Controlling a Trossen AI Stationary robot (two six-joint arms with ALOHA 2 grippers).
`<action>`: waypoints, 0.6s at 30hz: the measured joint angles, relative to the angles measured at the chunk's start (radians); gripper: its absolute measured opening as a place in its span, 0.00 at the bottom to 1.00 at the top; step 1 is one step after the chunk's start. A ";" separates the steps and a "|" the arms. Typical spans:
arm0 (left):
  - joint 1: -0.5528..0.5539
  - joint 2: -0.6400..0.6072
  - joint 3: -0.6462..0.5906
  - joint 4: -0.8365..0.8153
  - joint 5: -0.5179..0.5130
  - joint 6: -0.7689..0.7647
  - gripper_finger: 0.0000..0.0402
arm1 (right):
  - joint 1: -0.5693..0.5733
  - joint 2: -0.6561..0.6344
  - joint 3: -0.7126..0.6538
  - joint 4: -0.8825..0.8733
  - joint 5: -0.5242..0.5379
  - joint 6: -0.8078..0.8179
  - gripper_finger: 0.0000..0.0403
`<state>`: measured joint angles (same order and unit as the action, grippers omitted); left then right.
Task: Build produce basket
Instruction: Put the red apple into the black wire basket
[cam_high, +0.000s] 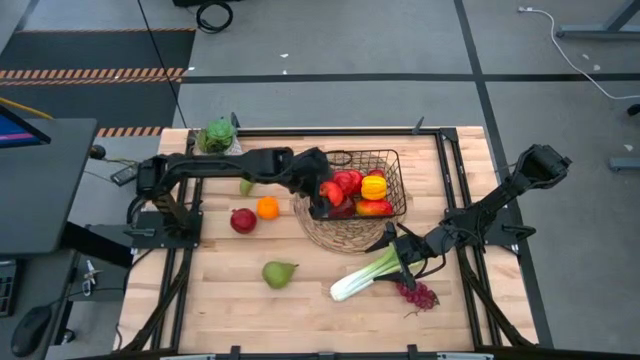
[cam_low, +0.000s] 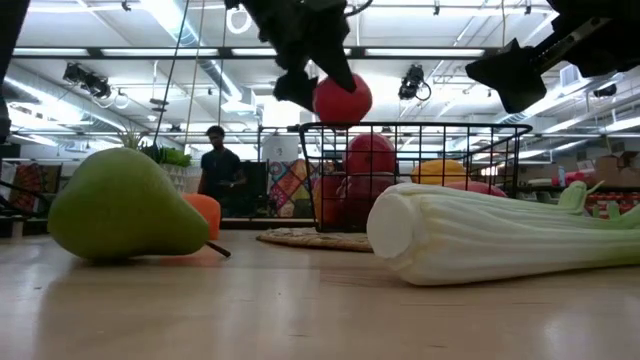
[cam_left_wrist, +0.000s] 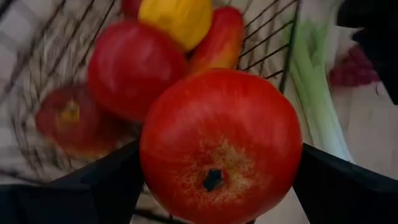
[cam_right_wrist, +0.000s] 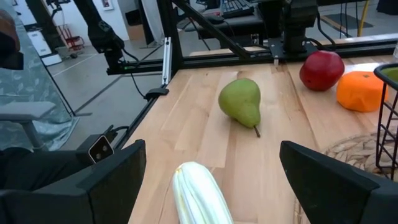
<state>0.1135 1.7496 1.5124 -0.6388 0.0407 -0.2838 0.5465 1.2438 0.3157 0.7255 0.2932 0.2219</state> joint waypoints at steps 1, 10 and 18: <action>0.002 0.006 0.008 0.003 0.001 0.038 0.88 | 0.000 0.000 0.000 -0.002 0.000 0.003 0.93; 0.003 0.042 0.011 -0.018 -0.108 0.201 0.88 | 0.001 0.000 0.000 -0.014 0.001 0.021 0.93; 0.001 0.097 0.012 -0.017 -0.133 0.236 0.88 | 0.002 0.000 0.000 -0.013 -0.005 0.022 0.93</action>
<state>0.1143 1.8470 1.5240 -0.6557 -0.0927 -0.0476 0.5488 1.2434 0.3161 0.7125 0.2881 0.2440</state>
